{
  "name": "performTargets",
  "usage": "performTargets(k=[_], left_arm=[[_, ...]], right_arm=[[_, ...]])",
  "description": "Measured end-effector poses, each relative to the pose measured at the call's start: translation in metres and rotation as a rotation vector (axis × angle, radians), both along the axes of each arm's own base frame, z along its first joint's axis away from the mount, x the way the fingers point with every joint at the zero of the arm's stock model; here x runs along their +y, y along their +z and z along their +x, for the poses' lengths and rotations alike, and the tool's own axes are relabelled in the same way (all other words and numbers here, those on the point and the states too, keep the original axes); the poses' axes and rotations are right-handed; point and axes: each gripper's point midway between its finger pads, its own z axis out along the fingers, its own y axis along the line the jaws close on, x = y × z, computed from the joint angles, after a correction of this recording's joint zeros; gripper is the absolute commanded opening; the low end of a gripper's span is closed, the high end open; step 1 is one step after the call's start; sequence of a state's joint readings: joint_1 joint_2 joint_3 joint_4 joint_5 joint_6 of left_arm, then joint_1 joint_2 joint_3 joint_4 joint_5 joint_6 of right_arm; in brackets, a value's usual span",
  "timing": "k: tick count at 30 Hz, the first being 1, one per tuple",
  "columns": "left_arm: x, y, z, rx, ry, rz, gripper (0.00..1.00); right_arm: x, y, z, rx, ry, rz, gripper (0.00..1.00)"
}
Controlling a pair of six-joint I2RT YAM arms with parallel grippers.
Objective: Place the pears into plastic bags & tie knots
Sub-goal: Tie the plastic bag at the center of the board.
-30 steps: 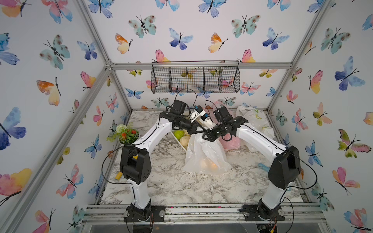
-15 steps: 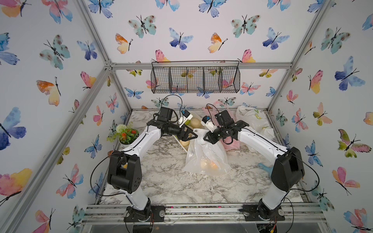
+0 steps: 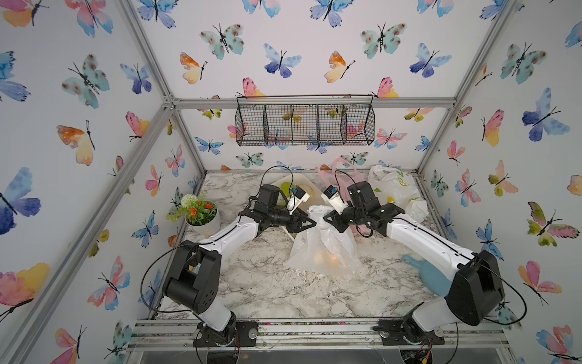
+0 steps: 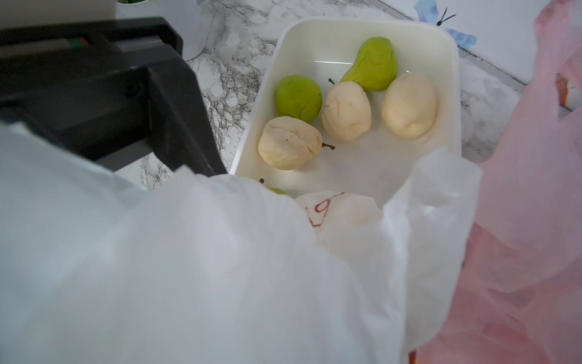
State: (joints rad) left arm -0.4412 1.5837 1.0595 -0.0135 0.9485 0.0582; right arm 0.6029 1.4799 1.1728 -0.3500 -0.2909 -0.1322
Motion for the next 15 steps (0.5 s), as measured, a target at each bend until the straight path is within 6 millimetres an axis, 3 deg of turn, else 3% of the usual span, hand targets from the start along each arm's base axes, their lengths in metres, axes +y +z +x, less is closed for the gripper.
performTargets(k=[5, 11, 15], left_arm=[[-0.009, 0.013, -0.014, -0.012, -0.021, -0.033, 0.04], [-0.042, 0.039, -0.07, -0.042, -0.137, -0.094, 0.03], [-0.07, 0.045, -0.113, -0.027, -0.24, -0.114, 0.03]], right_arm=[[-0.015, 0.011, 0.0, -0.128, -0.068, 0.051, 0.25], [-0.025, 0.026, -0.001, -0.288, -0.128, 0.168, 0.24], [-0.035, 0.037, -0.011, -0.404, -0.159, 0.285, 0.23]])
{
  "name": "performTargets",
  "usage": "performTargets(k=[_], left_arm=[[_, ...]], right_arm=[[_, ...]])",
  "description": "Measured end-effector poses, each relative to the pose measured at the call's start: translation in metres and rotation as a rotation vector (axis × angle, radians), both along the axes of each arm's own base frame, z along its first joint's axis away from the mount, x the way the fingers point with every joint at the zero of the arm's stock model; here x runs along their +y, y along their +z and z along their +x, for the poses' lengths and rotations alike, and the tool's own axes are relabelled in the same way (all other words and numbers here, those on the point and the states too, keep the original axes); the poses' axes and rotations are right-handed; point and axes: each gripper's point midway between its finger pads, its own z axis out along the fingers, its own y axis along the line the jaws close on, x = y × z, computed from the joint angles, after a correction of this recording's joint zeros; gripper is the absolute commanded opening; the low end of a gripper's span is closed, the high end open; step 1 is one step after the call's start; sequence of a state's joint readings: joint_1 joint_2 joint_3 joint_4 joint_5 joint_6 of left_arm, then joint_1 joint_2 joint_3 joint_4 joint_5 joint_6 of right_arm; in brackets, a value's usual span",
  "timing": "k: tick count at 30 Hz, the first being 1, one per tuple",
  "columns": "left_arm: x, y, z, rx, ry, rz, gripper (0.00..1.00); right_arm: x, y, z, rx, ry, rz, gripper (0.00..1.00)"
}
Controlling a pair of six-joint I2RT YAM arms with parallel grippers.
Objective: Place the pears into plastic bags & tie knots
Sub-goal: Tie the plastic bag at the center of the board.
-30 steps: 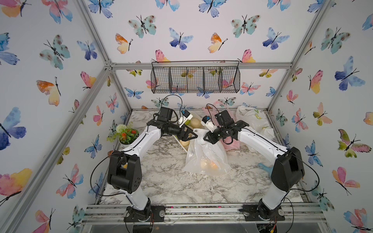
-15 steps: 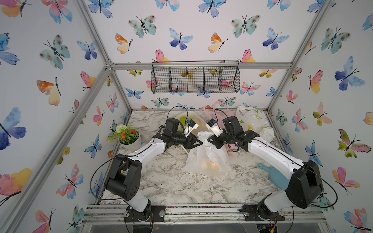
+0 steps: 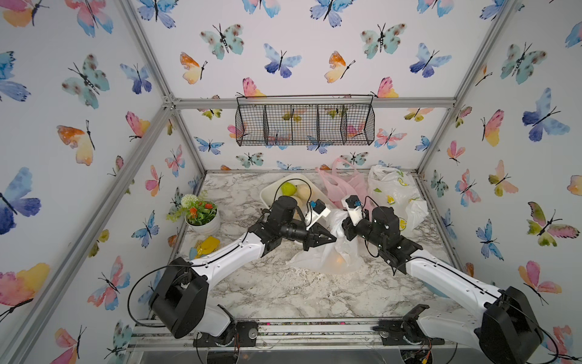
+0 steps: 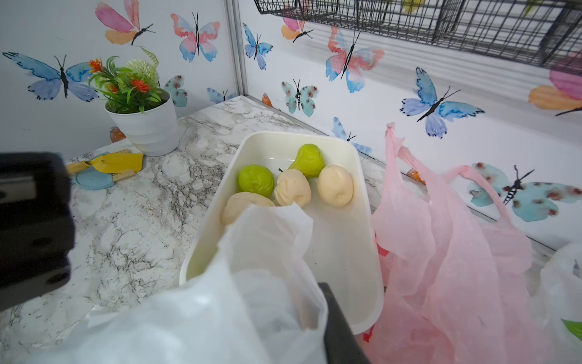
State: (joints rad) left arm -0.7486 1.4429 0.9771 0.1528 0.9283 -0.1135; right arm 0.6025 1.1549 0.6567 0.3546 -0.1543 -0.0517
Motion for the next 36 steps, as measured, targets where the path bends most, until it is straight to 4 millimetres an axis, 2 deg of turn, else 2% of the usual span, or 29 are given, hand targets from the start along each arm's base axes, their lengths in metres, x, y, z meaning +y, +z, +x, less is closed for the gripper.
performTargets(k=[2, 3, 7, 8, 12, 15, 18, 22, 25, 28, 32, 36], left_arm=[[-0.01, 0.001, -0.017, 0.013, -0.037, -0.005, 0.03], [-0.015, 0.002, -0.027, 0.018, -0.057, -0.009, 0.08], [-0.024, 0.011, -0.05, 0.021, -0.096, -0.03, 0.45], [-0.023, 0.012, -0.051, 0.018, -0.094, -0.032, 0.49], [0.0, 0.03, -0.038, -0.019, -0.016, -0.063, 0.6], [0.031, 0.05, -0.02, -0.051, 0.066, -0.113, 0.62], [0.055, 0.068, -0.007, -0.082, 0.141, -0.155, 0.65], [0.065, 0.079, 0.013, -0.119, 0.227, -0.186, 0.67], [0.056, 0.07, 0.034, -0.108, 0.257, -0.18, 0.68], [0.037, 0.043, 0.047, -0.048, 0.257, -0.153, 0.65], [0.013, 0.009, 0.037, 0.021, 0.223, -0.129, 0.53], [0.004, -0.011, 0.025, 0.069, 0.199, -0.163, 0.52]], right_arm=[[-0.004, 0.006, -0.007, -0.056, 0.0, 0.053, 0.24], [-0.006, 0.01, -0.011, -0.082, 0.006, 0.079, 0.24], [-0.003, 0.03, -0.025, -0.164, 0.067, 0.158, 0.23], [-0.001, 0.034, -0.028, -0.176, 0.086, 0.17, 0.23], [0.004, 0.035, -0.039, -0.205, 0.146, 0.205, 0.2], [0.003, 0.023, -0.045, -0.201, 0.166, 0.215, 0.2], [0.006, 0.022, -0.047, -0.205, 0.189, 0.219, 0.2], [0.008, 0.028, -0.052, -0.227, 0.216, 0.232, 0.2], [0.009, 0.034, -0.053, -0.25, 0.223, 0.245, 0.2], [0.01, 0.038, -0.053, -0.268, 0.23, 0.256, 0.2], [0.011, 0.041, -0.052, -0.284, 0.232, 0.273, 0.2], [0.013, 0.044, -0.051, -0.29, 0.244, 0.294, 0.2]])
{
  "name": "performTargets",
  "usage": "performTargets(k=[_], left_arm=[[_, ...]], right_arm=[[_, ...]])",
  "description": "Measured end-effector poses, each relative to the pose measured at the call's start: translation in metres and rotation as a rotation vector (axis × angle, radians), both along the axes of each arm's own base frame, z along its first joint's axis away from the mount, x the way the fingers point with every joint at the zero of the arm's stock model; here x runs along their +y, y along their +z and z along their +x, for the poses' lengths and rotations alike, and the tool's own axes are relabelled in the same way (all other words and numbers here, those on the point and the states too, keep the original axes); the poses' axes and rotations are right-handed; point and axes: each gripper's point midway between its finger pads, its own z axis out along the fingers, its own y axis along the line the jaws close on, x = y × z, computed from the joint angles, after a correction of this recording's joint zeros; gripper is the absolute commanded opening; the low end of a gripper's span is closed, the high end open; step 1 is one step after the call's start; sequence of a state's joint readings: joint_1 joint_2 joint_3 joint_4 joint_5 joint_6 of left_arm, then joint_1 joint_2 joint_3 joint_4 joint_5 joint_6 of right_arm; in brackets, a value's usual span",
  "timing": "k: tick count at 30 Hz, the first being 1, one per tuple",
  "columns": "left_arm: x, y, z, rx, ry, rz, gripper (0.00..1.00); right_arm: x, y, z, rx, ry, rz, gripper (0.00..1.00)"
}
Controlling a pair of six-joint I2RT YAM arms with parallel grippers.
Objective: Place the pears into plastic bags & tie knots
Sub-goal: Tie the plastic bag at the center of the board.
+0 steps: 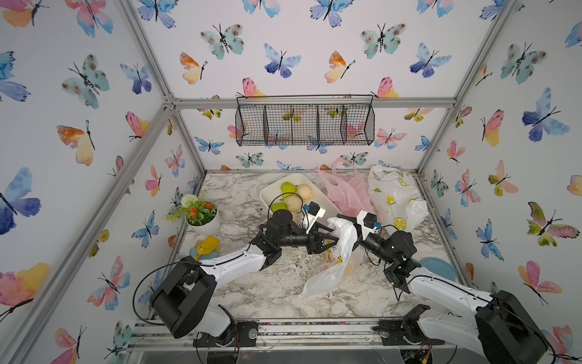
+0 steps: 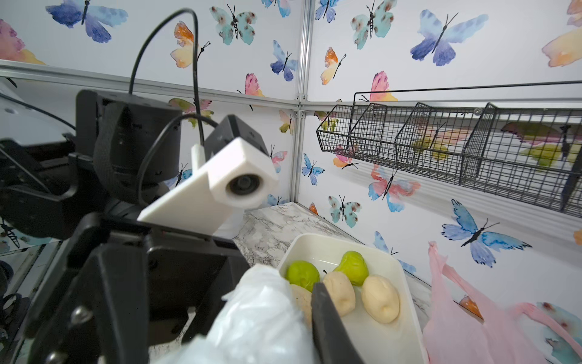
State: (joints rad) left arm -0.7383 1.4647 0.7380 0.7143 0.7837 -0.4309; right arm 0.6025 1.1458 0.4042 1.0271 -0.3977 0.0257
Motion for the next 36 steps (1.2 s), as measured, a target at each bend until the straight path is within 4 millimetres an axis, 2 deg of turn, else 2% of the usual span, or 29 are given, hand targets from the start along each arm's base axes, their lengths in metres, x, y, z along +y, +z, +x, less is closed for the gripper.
performTargets(k=[3, 7, 10, 14, 18, 21, 25, 27, 32, 36], left_arm=[[-0.002, -0.009, 0.001, 0.04, 0.0, -0.031, 0.52], [-0.004, -0.004, 0.003, 0.044, -0.003, -0.066, 0.53], [0.0, -0.002, 0.008, 0.04, 0.011, -0.073, 0.57], [0.024, 0.0, 0.022, 0.038, 0.054, -0.057, 0.63], [0.052, 0.007, 0.03, 0.003, 0.084, -0.015, 0.65], [0.06, 0.021, 0.035, -0.066, 0.105, 0.049, 0.65], [0.06, 0.053, 0.046, -0.216, 0.141, 0.082, 0.63], [0.058, 0.058, 0.051, -0.273, 0.152, 0.106, 0.61], [0.05, 0.045, 0.055, -0.35, 0.126, 0.189, 0.56], [0.042, 0.03, 0.047, -0.385, 0.069, 0.247, 0.61]], right_arm=[[0.003, -0.005, 0.001, 0.011, 0.013, 0.001, 0.21], [0.01, -0.008, 0.001, 0.026, 0.056, -0.004, 0.23], [0.015, -0.007, 0.002, 0.026, 0.077, -0.006, 0.22], [0.012, -0.007, 0.004, 0.031, 0.077, -0.004, 0.21], [0.013, -0.005, 0.003, 0.029, 0.093, -0.008, 0.21], [0.015, -0.003, 0.001, 0.027, 0.113, -0.009, 0.2], [0.019, -0.005, -0.001, 0.042, 0.144, -0.02, 0.2], [0.02, -0.007, -0.003, 0.049, 0.155, -0.026, 0.2], [0.023, -0.012, -0.007, 0.066, 0.187, -0.04, 0.2], [0.025, -0.014, -0.008, 0.079, 0.202, -0.05, 0.2]])
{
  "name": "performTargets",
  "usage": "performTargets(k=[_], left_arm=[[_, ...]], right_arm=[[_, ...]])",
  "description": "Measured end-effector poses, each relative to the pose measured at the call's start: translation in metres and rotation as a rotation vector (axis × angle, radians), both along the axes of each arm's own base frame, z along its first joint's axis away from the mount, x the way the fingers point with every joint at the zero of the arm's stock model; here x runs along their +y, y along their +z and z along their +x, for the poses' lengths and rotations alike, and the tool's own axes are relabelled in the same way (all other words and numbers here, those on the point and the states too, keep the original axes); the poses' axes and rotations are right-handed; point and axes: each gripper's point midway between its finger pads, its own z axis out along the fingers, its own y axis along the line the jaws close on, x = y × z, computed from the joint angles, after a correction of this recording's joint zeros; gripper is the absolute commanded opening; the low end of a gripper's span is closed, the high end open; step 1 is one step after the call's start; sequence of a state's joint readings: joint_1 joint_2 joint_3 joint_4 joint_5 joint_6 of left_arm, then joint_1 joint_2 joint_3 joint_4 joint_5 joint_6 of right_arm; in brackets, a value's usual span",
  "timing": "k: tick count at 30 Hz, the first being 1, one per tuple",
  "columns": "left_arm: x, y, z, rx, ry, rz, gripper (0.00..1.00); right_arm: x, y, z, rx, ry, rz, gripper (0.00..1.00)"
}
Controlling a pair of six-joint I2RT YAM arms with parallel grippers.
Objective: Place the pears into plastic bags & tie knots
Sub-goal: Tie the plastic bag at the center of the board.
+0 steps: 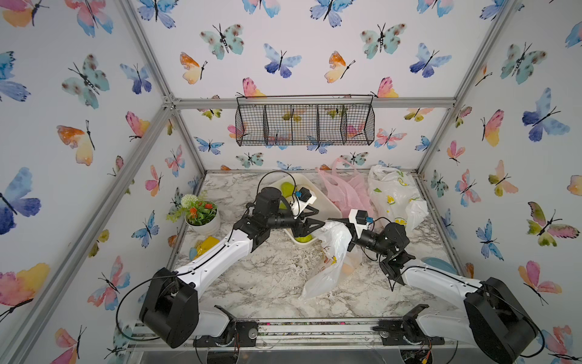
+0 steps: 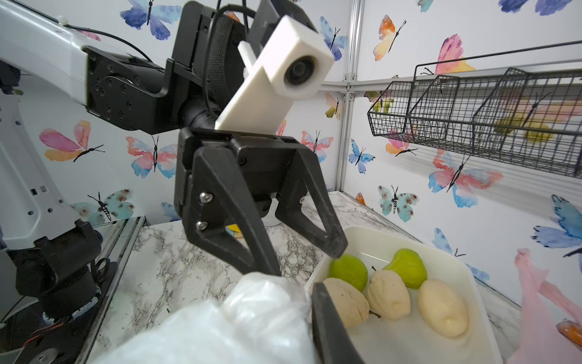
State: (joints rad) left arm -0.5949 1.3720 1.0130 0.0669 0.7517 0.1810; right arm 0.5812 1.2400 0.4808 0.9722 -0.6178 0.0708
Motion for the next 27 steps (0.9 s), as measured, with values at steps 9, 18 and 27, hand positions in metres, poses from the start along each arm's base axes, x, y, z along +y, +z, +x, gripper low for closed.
performTargets(k=[9, 18, 27], left_arm=[[0.001, -0.01, -0.014, -0.041, -0.047, 0.048, 0.61], [-0.001, 0.005, -0.025, -0.076, -0.096, 0.025, 0.63], [-0.009, 0.002, -0.026, -0.083, -0.109, 0.062, 0.44]], right_arm=[[0.001, -0.002, -0.001, 0.009, 0.017, -0.012, 0.19], [0.002, -0.005, -0.002, 0.018, 0.024, -0.024, 0.19], [0.005, -0.003, -0.001, 0.023, 0.045, -0.029, 0.18]])
